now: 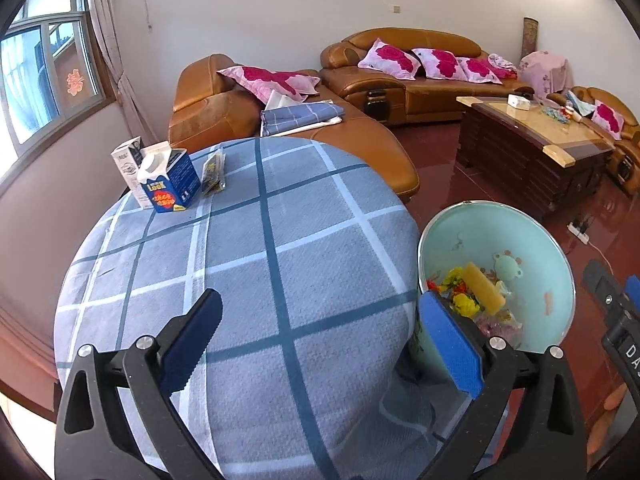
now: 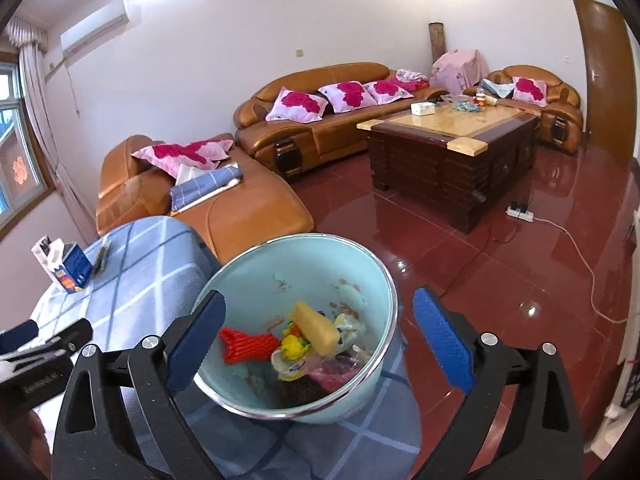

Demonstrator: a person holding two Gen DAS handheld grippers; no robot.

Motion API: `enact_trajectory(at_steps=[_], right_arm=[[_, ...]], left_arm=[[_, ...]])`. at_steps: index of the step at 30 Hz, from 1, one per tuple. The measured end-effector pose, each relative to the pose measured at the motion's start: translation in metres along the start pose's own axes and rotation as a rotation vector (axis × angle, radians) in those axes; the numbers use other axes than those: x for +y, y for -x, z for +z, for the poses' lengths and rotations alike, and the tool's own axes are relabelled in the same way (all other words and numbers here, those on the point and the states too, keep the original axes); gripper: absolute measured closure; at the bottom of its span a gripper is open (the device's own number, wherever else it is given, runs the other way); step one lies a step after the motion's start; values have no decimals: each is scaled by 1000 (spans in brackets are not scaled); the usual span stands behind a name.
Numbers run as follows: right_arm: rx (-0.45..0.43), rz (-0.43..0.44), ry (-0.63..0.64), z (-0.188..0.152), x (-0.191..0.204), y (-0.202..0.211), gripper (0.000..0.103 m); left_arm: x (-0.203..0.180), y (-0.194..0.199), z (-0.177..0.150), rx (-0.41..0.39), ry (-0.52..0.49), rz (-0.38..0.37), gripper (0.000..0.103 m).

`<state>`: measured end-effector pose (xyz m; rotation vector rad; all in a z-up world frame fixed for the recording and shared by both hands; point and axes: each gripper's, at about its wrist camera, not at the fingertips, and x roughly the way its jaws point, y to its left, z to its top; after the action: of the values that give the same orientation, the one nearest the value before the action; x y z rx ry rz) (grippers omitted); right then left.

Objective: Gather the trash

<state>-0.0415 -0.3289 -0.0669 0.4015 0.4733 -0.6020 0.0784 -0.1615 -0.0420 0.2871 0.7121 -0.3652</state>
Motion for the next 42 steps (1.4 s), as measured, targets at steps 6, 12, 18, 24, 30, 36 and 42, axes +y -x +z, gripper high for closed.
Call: enact_trajectory(at_steps=[6, 12, 18, 24, 30, 36, 42], right_arm=[[-20, 27, 18, -2, 11, 19, 10], [-87, 51, 25, 2, 17, 48, 10], [-174, 65, 53, 8, 26, 75, 9], [-205, 69, 59, 10, 29, 87, 8], [-203, 71, 56, 10, 27, 88, 8], [-201, 69, 52, 10, 28, 88, 8], [-200, 67, 48, 9, 29, 88, 8]], left_arm=[[4, 16, -8, -19, 6, 6, 6], [11, 41, -12, -76, 21, 7, 6], [22, 67, -10, -156, 54, 30, 6], [32, 80, -10, -197, 84, 30, 6], [32, 82, -8, -199, 84, 25, 6], [29, 81, -8, -205, 67, 38, 6], [27, 85, -7, -218, 61, 16, 6]])
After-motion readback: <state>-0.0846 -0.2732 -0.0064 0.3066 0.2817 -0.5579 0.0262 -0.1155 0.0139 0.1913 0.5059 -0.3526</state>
